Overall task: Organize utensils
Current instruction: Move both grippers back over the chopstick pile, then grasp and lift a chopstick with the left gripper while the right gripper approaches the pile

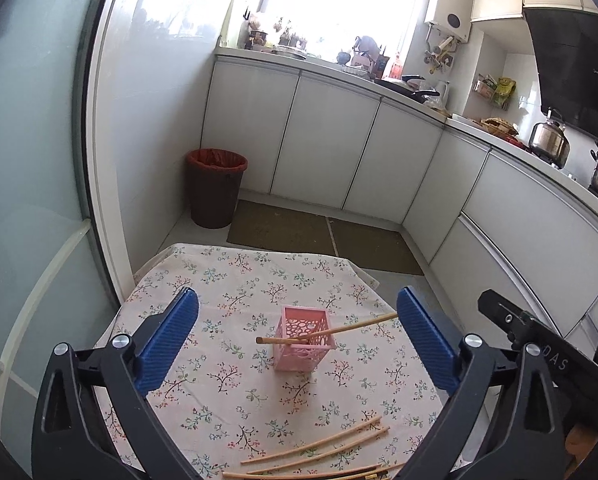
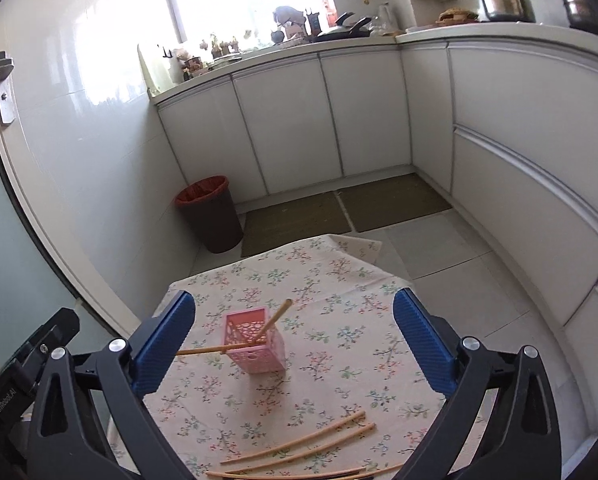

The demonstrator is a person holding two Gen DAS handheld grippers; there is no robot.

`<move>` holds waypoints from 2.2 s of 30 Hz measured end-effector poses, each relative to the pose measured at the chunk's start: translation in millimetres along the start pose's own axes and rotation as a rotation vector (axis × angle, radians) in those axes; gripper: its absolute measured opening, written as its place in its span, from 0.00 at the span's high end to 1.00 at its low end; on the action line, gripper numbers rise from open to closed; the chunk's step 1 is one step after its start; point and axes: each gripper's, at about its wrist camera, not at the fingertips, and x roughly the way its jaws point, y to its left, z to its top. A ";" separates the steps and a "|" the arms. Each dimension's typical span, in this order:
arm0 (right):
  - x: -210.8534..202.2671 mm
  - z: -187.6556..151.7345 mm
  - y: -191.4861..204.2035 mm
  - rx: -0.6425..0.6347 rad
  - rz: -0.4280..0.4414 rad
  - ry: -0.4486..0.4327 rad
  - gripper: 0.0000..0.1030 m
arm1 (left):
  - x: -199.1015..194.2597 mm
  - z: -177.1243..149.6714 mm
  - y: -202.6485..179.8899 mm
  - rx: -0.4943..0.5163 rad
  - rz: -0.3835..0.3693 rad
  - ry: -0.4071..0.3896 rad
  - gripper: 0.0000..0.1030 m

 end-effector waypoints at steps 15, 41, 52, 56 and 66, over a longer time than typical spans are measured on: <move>-47.7 -59.6 -60.8 0.025 -0.152 0.030 0.06 | 5.3 -48.2 -39.4 0.181 0.014 0.123 0.07; 18.3 -181.7 -197.7 0.337 -0.054 0.429 0.06 | 228.9 -187.2 -132.9 0.620 -0.081 0.873 0.26; 26.1 -184.4 -206.9 0.386 -0.054 0.459 0.06 | 266.4 -215.8 -133.8 0.677 -0.077 0.983 0.59; 28.6 -185.0 -205.6 0.382 -0.058 0.467 0.06 | 266.3 -215.1 -132.7 0.669 -0.082 0.960 0.68; 34.1 -187.9 -204.1 0.382 -0.069 0.482 0.06 | 253.2 -204.5 -106.9 0.670 -0.076 0.847 0.88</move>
